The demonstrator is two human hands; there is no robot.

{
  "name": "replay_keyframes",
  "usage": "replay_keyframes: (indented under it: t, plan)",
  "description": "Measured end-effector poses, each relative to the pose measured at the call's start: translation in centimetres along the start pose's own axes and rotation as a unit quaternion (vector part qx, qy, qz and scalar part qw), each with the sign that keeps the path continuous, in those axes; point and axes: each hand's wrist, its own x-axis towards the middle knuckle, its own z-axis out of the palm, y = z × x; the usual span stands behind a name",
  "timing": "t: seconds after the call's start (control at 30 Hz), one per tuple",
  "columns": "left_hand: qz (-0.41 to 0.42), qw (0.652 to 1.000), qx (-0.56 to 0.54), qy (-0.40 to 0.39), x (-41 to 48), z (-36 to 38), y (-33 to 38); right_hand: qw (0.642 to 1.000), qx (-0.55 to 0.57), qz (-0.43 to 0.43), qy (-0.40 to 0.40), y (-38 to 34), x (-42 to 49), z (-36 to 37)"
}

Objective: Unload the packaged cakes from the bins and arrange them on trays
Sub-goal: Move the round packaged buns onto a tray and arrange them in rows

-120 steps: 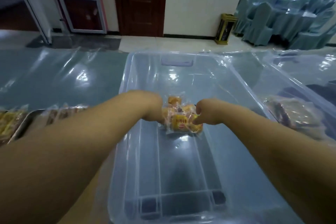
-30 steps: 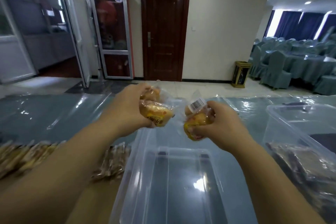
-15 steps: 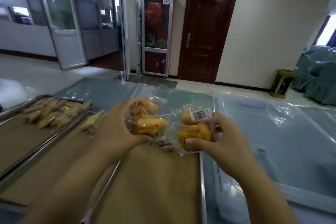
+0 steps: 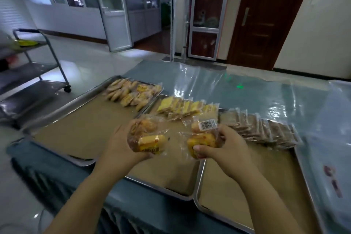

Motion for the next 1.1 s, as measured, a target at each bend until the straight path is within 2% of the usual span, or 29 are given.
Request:
replay_keyframes:
  t: [0.23, 0.57, 0.7, 0.87, 1.1]
  plan:
    - [-0.052, 0.999, 0.013, 0.003, 3.7, -3.3, -7.3, 0.999, 0.026, -0.030, -0.028, 0.1, 6.5, 8.1]
    - [-0.138, 0.990, -0.022, -0.017, 10.6, -7.2, -16.2, 0.996, -0.021, 0.009, -0.091, -0.8, 16.2, 19.1]
    - [-0.163, 0.986, -0.032, -0.001, 12.8, -8.7, -19.0, 0.991, -0.012, 0.049, -0.125, -1.1, 18.2, 21.7]
    - [-0.187, 0.981, -0.043, -0.002, 15.5, -11.1, -23.2, 0.990, -0.012, 0.080, -0.115, -1.6, 20.2, 25.1]
    - [-0.206, 0.974, -0.072, -0.056, 20.8, -14.8, -31.3, 0.988, -0.015, 0.138, -0.073, -4.4, 21.8, 31.5]
